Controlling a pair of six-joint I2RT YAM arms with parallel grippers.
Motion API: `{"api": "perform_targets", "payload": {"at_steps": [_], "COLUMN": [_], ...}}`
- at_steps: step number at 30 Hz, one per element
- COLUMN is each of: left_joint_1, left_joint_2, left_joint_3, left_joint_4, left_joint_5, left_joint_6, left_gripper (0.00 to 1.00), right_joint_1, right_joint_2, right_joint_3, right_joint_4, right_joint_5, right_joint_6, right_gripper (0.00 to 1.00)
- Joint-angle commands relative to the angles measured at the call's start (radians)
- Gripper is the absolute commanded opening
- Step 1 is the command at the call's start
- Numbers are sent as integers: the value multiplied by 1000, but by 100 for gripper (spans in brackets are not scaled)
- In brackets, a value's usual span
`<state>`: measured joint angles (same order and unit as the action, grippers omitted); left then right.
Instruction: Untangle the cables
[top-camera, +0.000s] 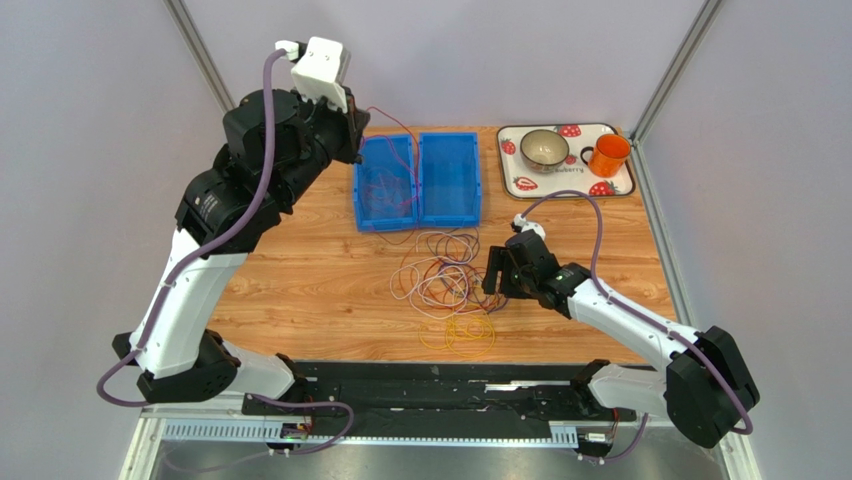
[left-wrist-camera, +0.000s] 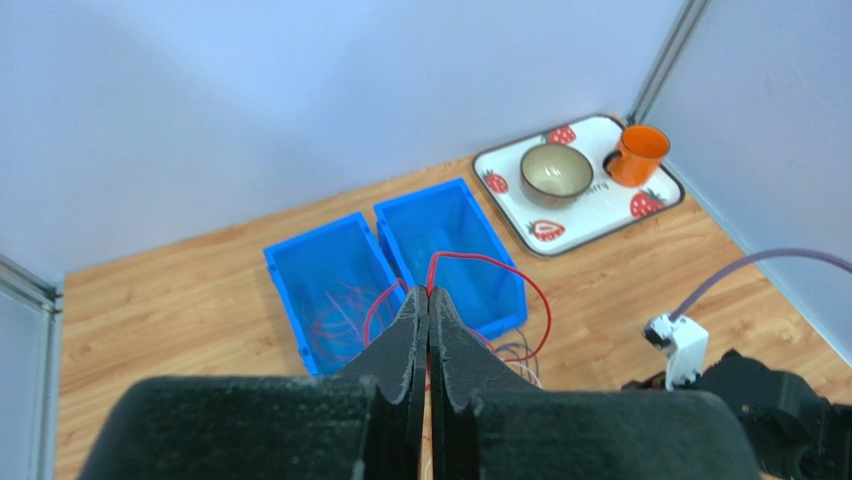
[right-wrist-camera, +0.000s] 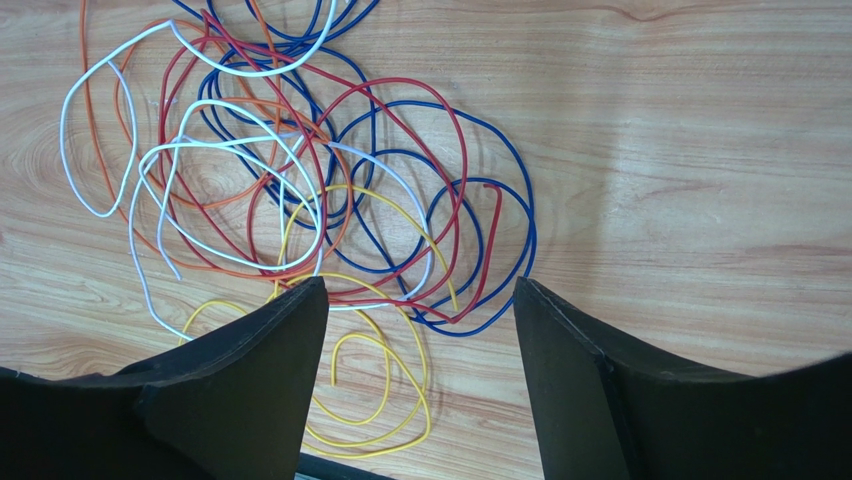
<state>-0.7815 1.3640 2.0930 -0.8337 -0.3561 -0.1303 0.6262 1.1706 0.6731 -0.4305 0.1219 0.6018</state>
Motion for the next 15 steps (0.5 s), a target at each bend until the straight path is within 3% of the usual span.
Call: {"api": "perform_targets", "payload": {"at_steps": [1, 7, 15], "left_joint_1": [21, 48, 178], "left_joint_2": [55, 155, 216], "left_joint_3": [113, 288, 269], "left_joint_4": [33, 79, 192], "left_joint_5": [-43, -52, 116], "left_joint_6": [81, 112, 83], "left_gripper": [0, 0, 0], "right_joint_1": [4, 6, 6], "right_joint_2": [-2, 1, -25], "right_joint_3": [-4, -17, -40], "right_joint_4": [64, 82, 88], "right_joint_5": [4, -11, -33], "right_joint_6": [-14, -14, -8], "right_gripper": [72, 73, 72]}}
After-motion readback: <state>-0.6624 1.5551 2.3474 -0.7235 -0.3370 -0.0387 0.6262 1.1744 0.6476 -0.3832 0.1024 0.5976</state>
